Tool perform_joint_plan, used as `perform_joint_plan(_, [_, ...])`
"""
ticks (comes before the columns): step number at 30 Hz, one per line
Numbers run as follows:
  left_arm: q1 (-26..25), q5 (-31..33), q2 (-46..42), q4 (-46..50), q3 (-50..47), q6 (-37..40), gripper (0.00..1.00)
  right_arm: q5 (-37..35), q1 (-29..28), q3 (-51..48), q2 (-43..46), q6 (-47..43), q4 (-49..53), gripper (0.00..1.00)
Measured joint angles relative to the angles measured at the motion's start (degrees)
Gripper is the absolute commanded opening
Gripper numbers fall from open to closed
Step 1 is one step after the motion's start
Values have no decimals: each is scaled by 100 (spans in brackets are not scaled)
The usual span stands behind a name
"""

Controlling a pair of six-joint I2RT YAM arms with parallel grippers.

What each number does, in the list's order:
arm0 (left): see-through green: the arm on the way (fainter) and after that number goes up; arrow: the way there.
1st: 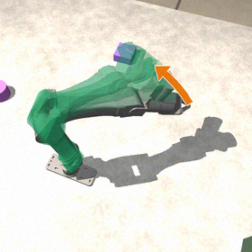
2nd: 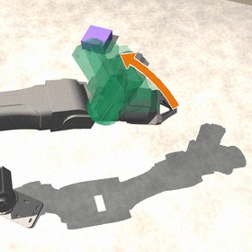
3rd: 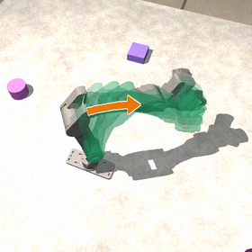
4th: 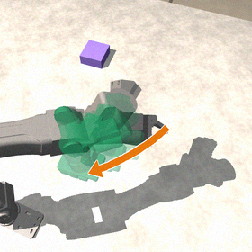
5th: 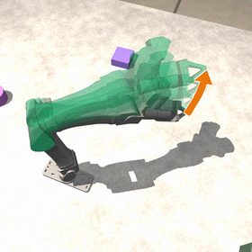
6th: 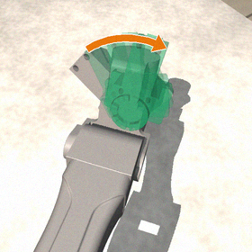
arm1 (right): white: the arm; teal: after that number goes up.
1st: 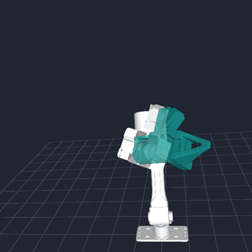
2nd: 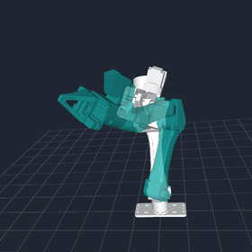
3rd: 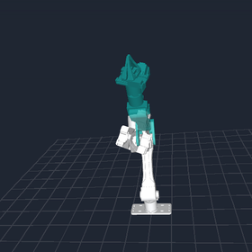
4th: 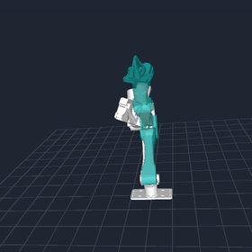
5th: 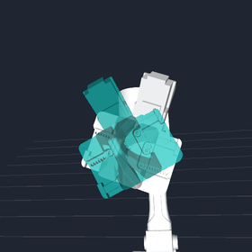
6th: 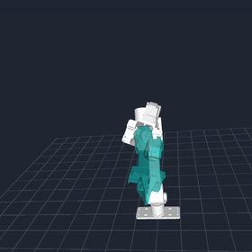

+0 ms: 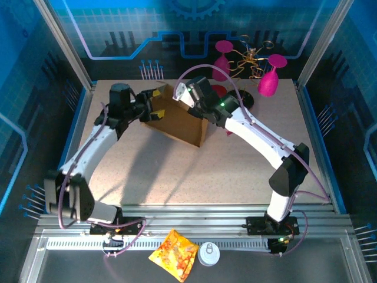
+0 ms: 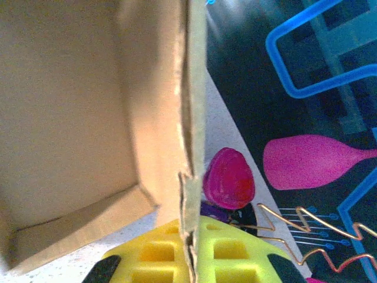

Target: Fold the paper box

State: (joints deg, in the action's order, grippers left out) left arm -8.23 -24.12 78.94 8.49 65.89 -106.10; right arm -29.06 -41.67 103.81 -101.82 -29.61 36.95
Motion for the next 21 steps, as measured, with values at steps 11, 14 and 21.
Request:
perform_joint_plan(11, [1047, 48, -807, 2039, 688, 1198, 60, 302, 61, -415, 227, -619, -535, 0])
perform_joint_plan(14, [1235, 59, -649, 2319, 1255, 1519, 57, 343, 61, -533, 278, -741, -647, 0])
perform_joint_plan(21, [988, -42, 732, 2350, 2553, 1862, 56, 358, 48, -562, 299, -946, -861, 0])
